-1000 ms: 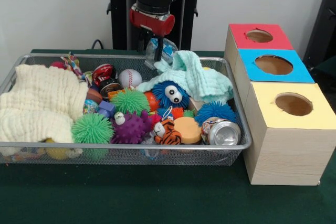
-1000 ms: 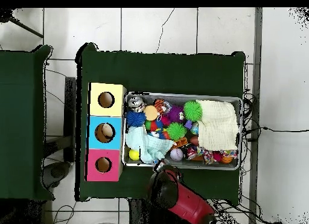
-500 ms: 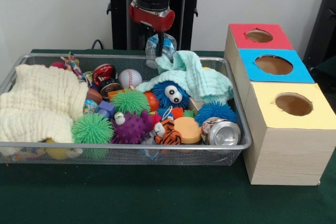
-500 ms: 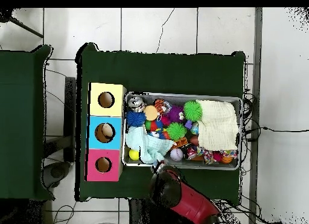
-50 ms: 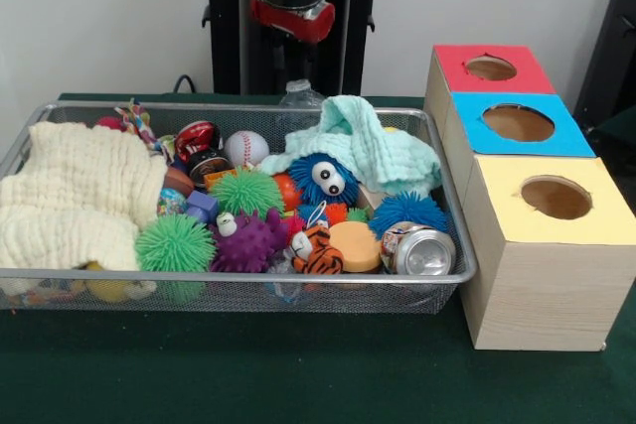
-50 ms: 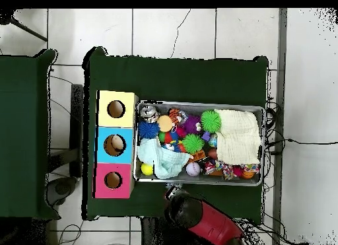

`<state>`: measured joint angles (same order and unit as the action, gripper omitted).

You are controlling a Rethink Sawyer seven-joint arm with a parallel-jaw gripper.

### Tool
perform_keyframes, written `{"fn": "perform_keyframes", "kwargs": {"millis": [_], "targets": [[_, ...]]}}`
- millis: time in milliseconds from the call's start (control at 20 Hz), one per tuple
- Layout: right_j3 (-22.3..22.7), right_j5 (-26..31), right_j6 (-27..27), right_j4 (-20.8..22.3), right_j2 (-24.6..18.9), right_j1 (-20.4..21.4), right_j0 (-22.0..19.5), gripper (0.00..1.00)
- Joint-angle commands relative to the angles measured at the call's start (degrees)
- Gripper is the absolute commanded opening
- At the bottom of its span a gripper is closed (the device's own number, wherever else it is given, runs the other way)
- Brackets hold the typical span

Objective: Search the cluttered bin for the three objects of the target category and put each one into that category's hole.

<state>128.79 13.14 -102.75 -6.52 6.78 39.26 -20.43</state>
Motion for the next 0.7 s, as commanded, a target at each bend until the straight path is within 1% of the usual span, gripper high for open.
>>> {"fn": "perform_keyframes", "kwargs": {"millis": [50,550,700], "targets": [[-3.81,7.92,-2.47,2.77,-2.14,-3.06,-1.95,1.0],[-5.21,8.01,-3.73,3.84,-3.19,-3.62,-2.82,1.0],[-5.1,6.6,-3.53,4.44,-3.4,-3.69,-3.13,1.0]]}}
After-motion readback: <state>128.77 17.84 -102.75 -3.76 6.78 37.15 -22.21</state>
